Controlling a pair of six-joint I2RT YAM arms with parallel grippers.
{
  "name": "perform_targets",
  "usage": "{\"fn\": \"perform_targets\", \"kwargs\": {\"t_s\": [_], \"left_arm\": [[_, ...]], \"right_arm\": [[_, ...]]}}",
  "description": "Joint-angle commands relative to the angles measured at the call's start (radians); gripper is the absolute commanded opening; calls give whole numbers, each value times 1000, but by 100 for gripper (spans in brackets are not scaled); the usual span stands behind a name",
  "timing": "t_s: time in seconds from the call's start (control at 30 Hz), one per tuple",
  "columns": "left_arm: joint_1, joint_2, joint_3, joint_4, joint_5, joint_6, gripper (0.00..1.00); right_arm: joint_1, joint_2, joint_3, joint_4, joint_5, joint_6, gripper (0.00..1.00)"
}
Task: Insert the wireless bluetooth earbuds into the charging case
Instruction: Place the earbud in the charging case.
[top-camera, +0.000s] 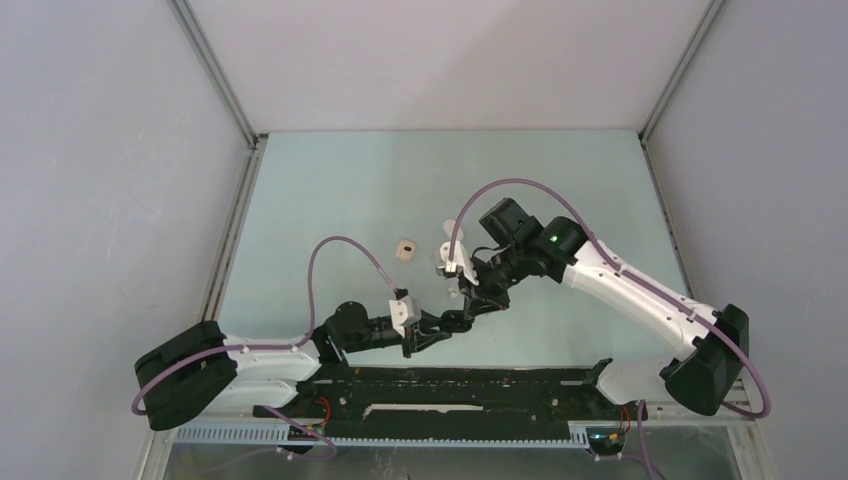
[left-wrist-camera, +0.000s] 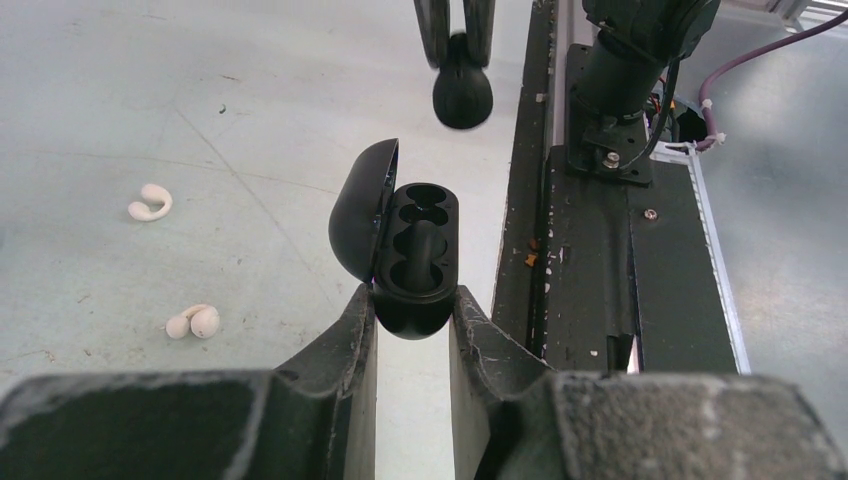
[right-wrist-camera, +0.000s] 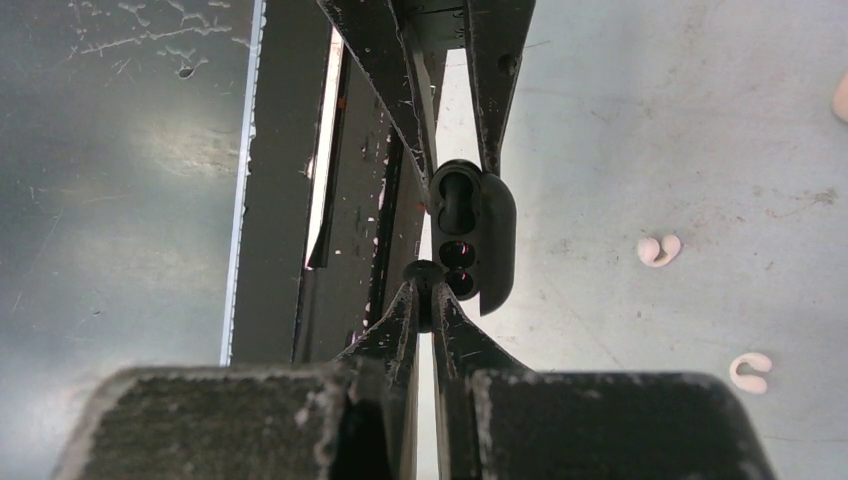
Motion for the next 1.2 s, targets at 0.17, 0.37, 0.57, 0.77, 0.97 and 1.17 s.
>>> {"fn": "perform_targets", "kwargs": {"t_s": [0.17, 0.37, 0.57, 0.77, 0.97, 1.17], "left_arm": [[-6, 0, 5, 70, 4, -9, 0], [-6, -3, 2, 73, -4, -13, 0], [-5, -3, 3, 73, -8, -15, 0], [-5, -3, 1, 75, -6, -15, 0], [-5, -8, -3, 81, -8, -15, 0], [-5, -8, -3, 85, -10, -17, 0]], "right_arm": [[24, 29, -16, 72, 35, 32, 0], [26, 27, -50, 107, 39, 32, 0], [26, 24, -77, 127, 46, 31, 0], [25, 19, -90, 143, 55, 29, 0], [25, 22, -99, 162, 60, 38, 0], [29, 29, -105, 168, 55, 40, 0]]}}
